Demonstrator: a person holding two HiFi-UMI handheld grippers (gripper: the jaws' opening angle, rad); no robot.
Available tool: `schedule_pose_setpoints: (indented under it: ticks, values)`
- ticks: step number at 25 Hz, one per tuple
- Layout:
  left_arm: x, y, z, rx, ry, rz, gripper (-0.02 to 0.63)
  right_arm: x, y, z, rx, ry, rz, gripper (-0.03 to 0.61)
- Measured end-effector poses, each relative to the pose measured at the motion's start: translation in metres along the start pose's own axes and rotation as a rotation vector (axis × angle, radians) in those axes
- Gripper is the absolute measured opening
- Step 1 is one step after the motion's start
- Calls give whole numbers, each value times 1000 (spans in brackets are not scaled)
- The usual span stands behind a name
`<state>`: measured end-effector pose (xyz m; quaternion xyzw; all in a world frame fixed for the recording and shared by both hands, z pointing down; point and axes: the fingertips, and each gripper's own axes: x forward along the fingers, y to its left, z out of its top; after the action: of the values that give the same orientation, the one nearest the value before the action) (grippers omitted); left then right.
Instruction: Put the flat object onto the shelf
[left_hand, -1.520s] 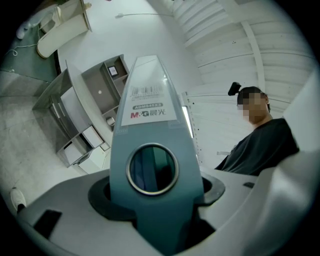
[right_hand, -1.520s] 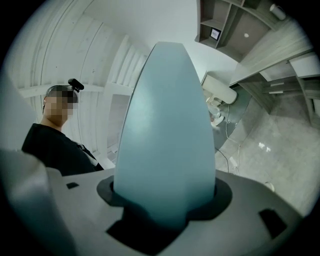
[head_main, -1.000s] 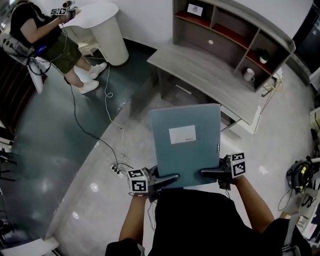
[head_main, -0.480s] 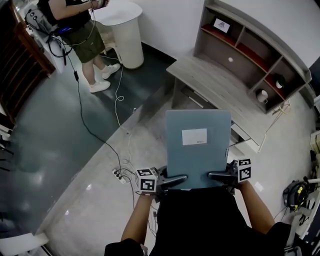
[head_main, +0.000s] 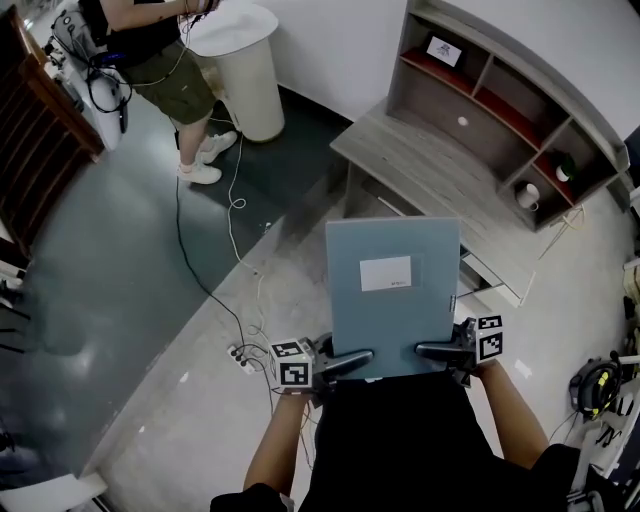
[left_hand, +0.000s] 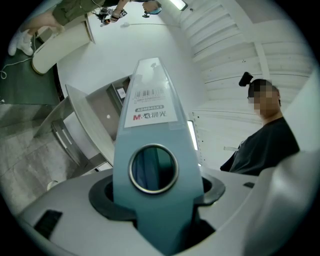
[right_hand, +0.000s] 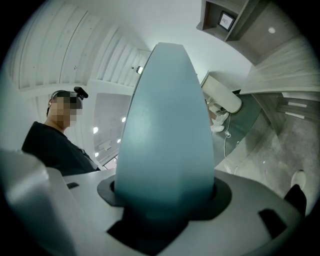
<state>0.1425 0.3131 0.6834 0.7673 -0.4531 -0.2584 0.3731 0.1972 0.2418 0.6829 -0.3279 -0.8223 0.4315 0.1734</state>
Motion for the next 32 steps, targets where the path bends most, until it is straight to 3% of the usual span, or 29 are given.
schedule_pose_setpoints:
  ticks: [13, 22, 32]
  values:
    - [62, 63, 103, 50, 71, 7, 296, -20, -65, 109, -45, -99, 2, 278]
    - [151, 121, 192, 47, 168, -44, 296, -69, -126, 213, -34, -194, -57, 278]
    - [252, 170, 292, 114, 213, -82, 298, -127, -178, 335, -97, -245, -97, 276]
